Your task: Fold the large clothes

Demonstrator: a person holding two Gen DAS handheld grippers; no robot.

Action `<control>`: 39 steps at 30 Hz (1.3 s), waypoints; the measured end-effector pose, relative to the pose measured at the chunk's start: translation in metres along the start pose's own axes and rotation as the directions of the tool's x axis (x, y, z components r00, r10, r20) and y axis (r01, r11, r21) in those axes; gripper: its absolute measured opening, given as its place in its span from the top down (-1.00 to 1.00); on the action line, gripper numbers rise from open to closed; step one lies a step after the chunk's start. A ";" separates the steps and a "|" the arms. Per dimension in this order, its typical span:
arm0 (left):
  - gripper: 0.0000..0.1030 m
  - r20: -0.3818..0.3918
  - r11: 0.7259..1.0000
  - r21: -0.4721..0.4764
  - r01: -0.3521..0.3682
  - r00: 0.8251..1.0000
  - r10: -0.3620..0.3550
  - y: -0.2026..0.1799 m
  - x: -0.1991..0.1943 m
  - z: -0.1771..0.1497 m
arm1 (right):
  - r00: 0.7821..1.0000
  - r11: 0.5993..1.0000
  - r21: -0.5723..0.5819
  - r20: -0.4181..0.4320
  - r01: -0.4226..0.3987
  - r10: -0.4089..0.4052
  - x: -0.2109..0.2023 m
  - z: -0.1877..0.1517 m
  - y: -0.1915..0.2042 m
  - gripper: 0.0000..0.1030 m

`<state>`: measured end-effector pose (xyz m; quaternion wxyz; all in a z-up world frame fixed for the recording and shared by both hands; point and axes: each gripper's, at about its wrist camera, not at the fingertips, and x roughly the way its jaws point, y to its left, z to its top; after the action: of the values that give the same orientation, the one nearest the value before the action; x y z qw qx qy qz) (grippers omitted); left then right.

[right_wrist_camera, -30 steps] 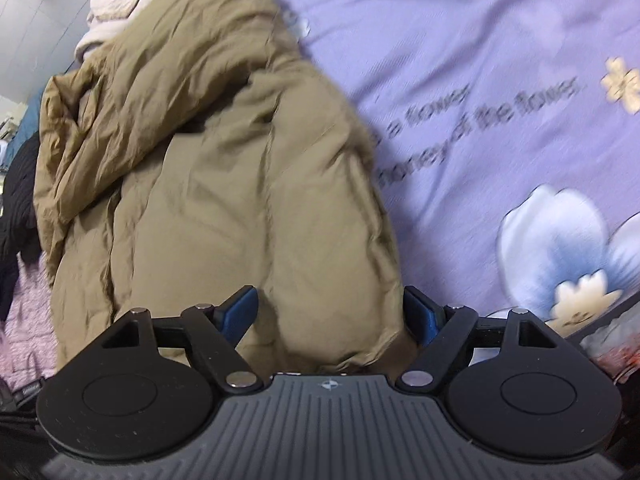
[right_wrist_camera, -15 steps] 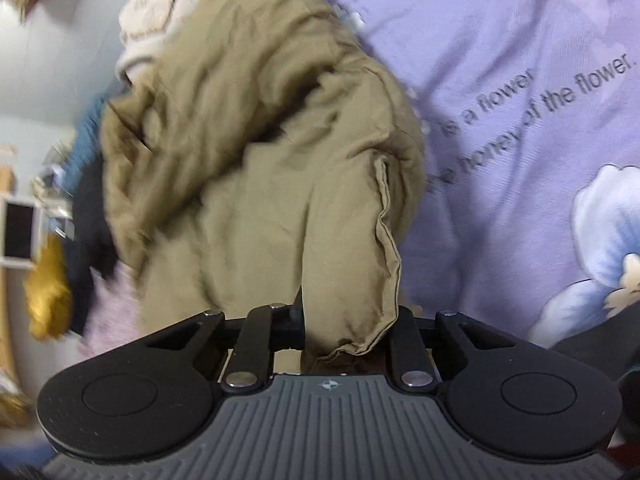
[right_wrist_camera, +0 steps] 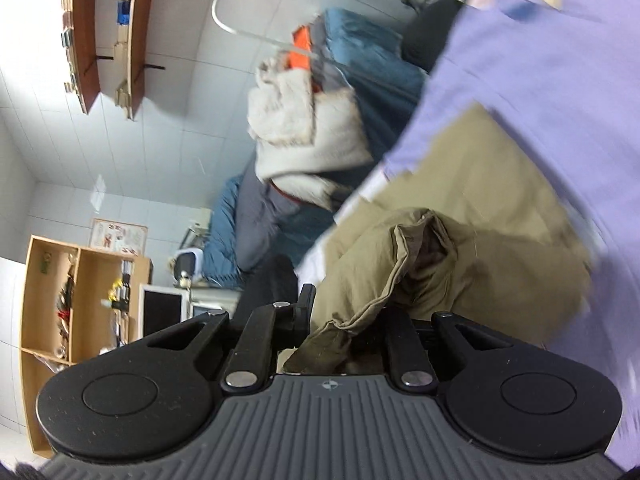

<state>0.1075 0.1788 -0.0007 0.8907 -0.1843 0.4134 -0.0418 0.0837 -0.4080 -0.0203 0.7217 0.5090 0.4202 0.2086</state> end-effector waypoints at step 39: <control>-1.00 0.169 0.889 0.443 -0.113 0.985 0.040 -0.126 0.025 -0.056 | 0.966 0.880 0.468 0.181 0.079 -0.183 0.163 0.074 -0.092 -0.35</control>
<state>0.0920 0.0395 -0.0063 0.9396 0.0411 0.3286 -0.0868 0.2241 -0.3669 -0.1588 0.6361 0.6545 0.4087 -0.0031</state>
